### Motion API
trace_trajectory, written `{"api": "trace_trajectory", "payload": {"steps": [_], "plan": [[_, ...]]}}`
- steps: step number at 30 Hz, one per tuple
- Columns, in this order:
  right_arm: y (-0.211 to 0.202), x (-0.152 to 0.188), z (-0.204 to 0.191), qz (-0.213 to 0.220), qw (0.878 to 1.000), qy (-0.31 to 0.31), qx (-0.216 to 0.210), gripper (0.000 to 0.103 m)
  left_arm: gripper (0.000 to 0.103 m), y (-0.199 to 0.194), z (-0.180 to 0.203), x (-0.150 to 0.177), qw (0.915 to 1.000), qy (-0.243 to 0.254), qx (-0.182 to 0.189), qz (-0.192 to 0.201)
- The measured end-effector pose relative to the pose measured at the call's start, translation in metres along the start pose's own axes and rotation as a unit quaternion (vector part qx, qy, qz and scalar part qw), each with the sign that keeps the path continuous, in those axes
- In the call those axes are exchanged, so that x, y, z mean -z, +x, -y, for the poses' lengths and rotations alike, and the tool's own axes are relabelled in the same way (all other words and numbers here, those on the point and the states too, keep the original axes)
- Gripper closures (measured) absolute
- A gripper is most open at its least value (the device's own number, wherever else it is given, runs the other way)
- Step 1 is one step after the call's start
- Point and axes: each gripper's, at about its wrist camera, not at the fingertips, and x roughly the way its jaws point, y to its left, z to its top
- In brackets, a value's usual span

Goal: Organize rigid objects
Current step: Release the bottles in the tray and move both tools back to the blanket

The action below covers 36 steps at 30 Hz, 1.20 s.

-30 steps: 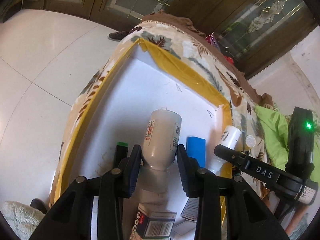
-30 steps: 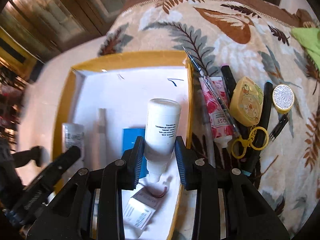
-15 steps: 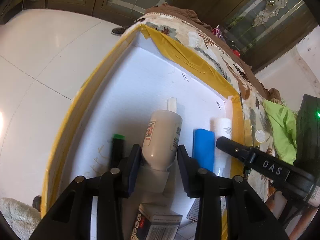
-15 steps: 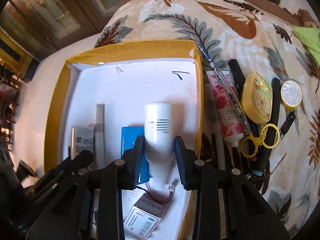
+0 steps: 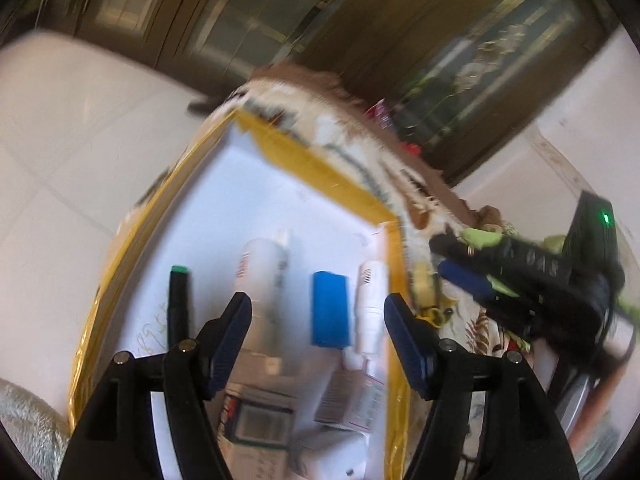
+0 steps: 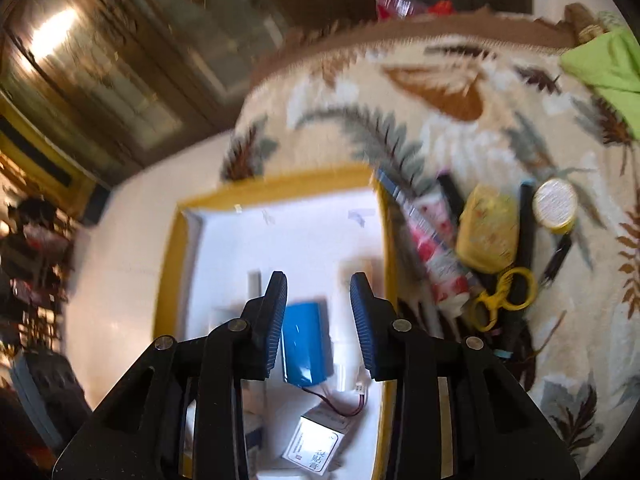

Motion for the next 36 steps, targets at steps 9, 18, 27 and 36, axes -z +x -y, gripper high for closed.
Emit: {"api": "trace_trajectory", "payload": {"steps": [9, 18, 27, 36], "plan": [[-0.038, -0.008, 0.041, 0.045, 0.996, 0.064, -0.05, 0.066, 0.026, -0.01, 0.039, 0.019, 0.9973, 0.049, -0.033, 0.043], [-0.056, -0.022, 0.115, 0.05, 0.989, 0.137, 0.01, 0.066, 0.026, 0.01, 0.055, 0.029, 0.9978, 0.066, -0.004, 0.0], [-0.022, -0.015, 0.193, -0.017, 0.967, 0.254, 0.011, 0.066, 0.026, 0.019, 0.066, 0.036, 0.997, 0.072, 0.014, -0.025], [0.006, -0.007, 0.196, -0.058, 0.963, 0.259, 0.048, 0.071, 0.026, 0.018, 0.067, 0.036, 0.997, 0.068, 0.02, -0.029]]}}
